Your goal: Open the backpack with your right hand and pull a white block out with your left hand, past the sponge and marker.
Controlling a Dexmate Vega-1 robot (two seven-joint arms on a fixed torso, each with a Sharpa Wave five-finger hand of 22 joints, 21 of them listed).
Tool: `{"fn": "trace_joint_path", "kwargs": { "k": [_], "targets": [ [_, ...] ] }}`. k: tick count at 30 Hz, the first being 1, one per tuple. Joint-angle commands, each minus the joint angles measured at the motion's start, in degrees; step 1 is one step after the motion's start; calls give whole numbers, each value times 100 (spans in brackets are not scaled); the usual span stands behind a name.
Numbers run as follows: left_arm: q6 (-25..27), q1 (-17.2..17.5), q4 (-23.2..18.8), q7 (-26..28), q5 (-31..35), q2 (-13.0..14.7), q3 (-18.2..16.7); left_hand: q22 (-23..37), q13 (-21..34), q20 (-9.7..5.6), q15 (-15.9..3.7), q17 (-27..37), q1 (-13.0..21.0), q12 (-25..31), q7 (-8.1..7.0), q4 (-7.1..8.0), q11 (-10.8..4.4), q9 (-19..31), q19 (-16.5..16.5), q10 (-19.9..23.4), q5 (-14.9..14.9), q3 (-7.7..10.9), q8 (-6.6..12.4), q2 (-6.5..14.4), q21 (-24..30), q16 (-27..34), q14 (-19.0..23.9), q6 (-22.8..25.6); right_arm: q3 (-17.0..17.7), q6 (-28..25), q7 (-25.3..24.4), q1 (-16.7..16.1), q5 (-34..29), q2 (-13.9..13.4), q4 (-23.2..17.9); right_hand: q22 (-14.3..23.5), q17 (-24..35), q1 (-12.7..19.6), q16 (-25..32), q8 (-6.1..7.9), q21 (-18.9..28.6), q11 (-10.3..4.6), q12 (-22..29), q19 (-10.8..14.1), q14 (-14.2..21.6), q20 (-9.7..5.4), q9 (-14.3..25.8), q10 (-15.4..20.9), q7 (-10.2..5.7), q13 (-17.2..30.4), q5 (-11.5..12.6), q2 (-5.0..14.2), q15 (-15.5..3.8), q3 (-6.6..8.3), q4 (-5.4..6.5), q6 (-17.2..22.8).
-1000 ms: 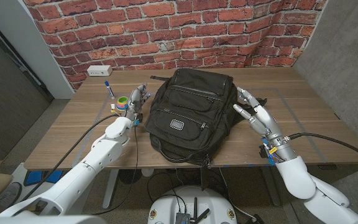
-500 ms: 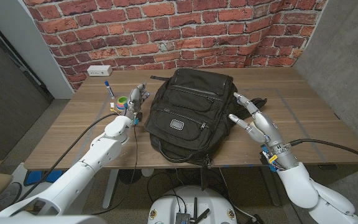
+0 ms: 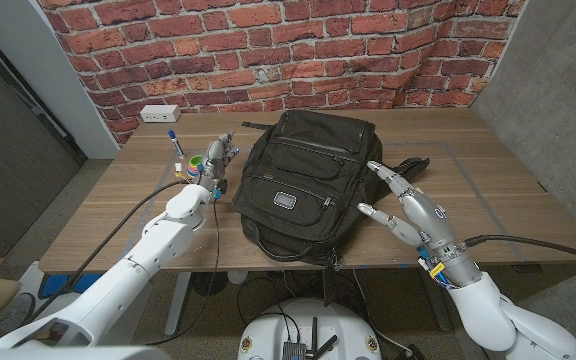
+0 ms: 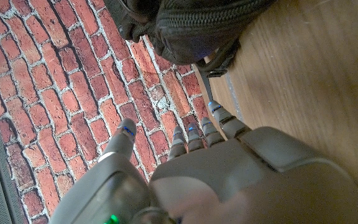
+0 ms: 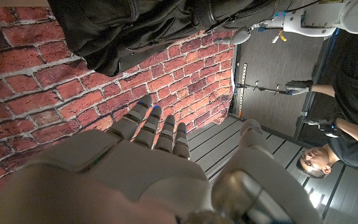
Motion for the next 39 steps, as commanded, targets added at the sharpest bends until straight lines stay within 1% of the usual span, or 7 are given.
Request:
{"fn": "trace_joint_path", "kwargs": {
  "k": [1,10,22,24,26,32,39],
  "targets": [
    [36,24,-57,-65,-45,71,-34,25,22,-254,-6,20,51,18,-15,5,-23,23,66,16,7,42,14,139,47,4,45,40,-170,-578,-412,-313,-830,-301,-319,8,-10,133,-5,44,2,-11,43,65,103,-152,29,75,7,32,-5,-32,-185,39,-71,4],
    [-2,53,-62,-171,-77,132,-57,25,22,-255,-13,19,52,18,-17,0,-33,23,64,18,6,52,15,135,45,3,45,42,-421,-1178,-583,-384,-1245,-551,-533,8,-27,315,-16,70,-7,-28,43,95,127,-163,32,132,5,38,18,-57,-194,99,-140,30],
    [-142,101,-47,-365,-120,190,-82,25,22,-254,-14,19,52,15,-14,-6,-38,23,62,15,5,64,15,130,43,3,46,43,-859,-2080,-616,-479,-1743,-862,-865,7,-49,632,-54,87,-22,-35,28,125,113,-127,37,166,32,46,63,-116,-176,196,-196,5],
    [-165,107,-45,-406,-133,197,-85,25,22,-253,-14,19,52,16,-13,-6,-40,23,62,15,5,66,15,130,43,2,43,43,-949,-2263,-559,-488,-1842,-910,-929,7,-54,712,-62,115,-27,-37,27,129,112,-131,40,181,52,49,74,-139,-176,217,-203,55],
    [-175,106,-42,-450,-134,218,-82,25,22,-254,-14,19,52,17,-18,-7,-40,23,65,18,5,68,15,129,44,2,43,41,-1060,-2393,-572,-462,-1920,-947,-957,7,-56,765,-71,120,-31,-38,32,126,101,-131,42,205,55,50,81,-153,-190,231,-205,56],
    [-222,114,-32,-549,-162,255,-98,26,22,-253,-18,19,51,17,-8,-8,-35,23,67,20,4,74,18,128,44,3,46,50,-1408,-2917,-430,-389,-2222,-1026,-1083,6,-67,991,-107,129,-28,-7,27,171,55,-93,50,233,131,58,117,-210,-113,291,-215,32],
    [-260,165,-62,-597,-196,303,-140,26,22,-254,-18,19,49,16,-9,-9,-34,23,69,20,4,81,15,127,45,4,49,44,-1801,-3345,-339,-193,-2467,-1129,-1119,5,-74,1184,-135,132,-34,13,21,189,19,-75,55,245,157,64,142,-256,-106,343,-222,-5]
  ]
}}
